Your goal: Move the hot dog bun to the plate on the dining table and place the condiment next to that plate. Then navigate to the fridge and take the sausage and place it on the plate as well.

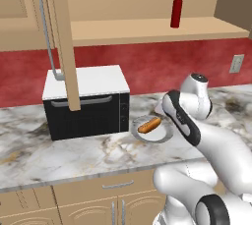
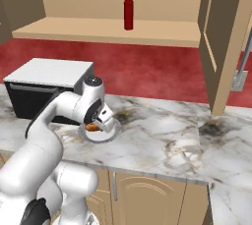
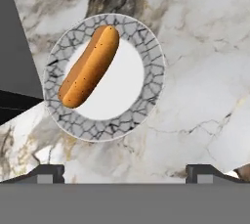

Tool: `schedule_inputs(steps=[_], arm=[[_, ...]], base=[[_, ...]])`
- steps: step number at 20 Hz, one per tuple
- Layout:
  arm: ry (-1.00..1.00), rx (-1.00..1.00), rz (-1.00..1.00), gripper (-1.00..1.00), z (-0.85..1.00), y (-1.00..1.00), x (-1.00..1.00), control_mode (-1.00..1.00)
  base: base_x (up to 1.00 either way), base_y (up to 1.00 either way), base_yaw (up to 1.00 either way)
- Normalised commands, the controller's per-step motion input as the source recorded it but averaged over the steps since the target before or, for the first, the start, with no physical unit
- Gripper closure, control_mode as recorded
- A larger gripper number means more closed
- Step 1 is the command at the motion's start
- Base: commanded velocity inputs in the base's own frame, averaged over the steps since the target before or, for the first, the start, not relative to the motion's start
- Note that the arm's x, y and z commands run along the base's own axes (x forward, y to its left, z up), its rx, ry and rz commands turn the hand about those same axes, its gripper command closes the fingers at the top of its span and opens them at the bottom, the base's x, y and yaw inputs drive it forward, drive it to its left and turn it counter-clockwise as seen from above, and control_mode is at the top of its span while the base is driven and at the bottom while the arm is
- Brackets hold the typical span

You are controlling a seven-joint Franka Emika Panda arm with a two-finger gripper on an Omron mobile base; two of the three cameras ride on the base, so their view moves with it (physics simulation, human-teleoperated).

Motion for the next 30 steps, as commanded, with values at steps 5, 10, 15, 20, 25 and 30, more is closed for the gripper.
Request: schedule_inputs(steps=[5,10,15,20,25,30], arm=[[0.00,0.09,-0.17,-1.00,-0.24,0.00,0.55,-1.00],[0.00,0.01,-0.16,-1.00,-0.15,0.00,0.52,-1.00],[0.06,0.00,-0.12,-1.00,-0.19,0.00,0.36,-1.00],[0.10,0.01,-0.03,-1.00,-0.29,0.00,0.31,-1.00],[0.05,0.05,0.00,-1.00,-0.29,0.03,0.35,-1.00],[0.00,0.08,0.00,-1.00,-0.23,0.05,0.27,-1.00]], base=[[0.00,0.00,0.00],[0.00,0.00,0.00],[0.00,0.00,0.00],[0.00,0.00,0.00],[0.00,0.00,0.00],[0.00,0.00,0.00]])
